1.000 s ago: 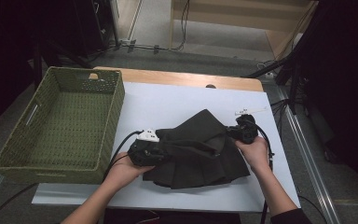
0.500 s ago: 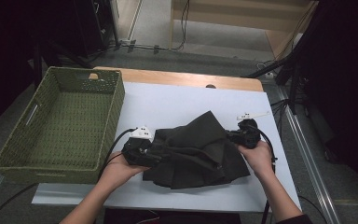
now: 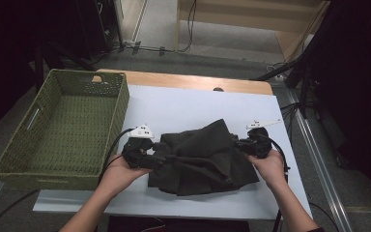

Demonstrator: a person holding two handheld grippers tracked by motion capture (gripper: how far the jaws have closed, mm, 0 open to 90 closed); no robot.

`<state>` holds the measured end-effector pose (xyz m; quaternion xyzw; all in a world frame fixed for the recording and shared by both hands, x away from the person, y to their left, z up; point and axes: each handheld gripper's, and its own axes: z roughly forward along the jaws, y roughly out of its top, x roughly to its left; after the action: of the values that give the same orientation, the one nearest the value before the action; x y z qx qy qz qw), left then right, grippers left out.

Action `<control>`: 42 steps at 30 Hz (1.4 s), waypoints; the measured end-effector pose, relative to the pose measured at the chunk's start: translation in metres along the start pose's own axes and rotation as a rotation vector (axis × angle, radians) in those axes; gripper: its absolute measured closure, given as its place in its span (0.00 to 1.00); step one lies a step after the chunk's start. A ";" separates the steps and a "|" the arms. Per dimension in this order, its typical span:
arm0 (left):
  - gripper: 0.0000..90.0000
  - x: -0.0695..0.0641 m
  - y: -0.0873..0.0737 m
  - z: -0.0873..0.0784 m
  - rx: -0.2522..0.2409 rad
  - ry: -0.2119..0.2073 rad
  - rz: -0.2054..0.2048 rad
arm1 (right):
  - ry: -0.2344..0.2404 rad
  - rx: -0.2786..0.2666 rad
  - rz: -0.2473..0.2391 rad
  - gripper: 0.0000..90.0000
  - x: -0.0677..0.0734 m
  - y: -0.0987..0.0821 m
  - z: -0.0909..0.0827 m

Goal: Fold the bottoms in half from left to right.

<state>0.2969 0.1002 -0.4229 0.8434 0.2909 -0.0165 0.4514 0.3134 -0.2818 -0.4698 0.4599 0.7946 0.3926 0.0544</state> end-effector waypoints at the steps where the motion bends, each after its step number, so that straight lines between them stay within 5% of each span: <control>1: 0.42 -0.001 0.002 -0.002 0.001 0.002 -0.007 | 0.001 0.004 0.002 0.97 0.001 -0.001 -0.001; 14: 0.44 0.004 0.018 0.015 0.059 0.060 0.000 | -0.001 0.012 -0.027 0.97 0.008 -0.005 -0.005; 25: 0.52 0.007 0.028 0.043 0.094 0.033 0.005 | -0.006 -0.021 -0.028 0.96 0.011 -0.003 -0.011; 35: 0.86 0.010 0.034 0.063 0.119 -0.015 0.011 | 0.012 -0.028 -0.049 0.96 0.018 -0.004 -0.016; 42: 0.97 0.009 0.040 0.072 0.099 -0.021 0.044 | 0.016 -0.024 -0.049 0.96 0.021 -0.007 -0.016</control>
<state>0.3411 0.0321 -0.4379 0.8706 0.2666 -0.0296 0.4124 0.2891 -0.2765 -0.4576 0.4363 0.8013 0.4043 0.0631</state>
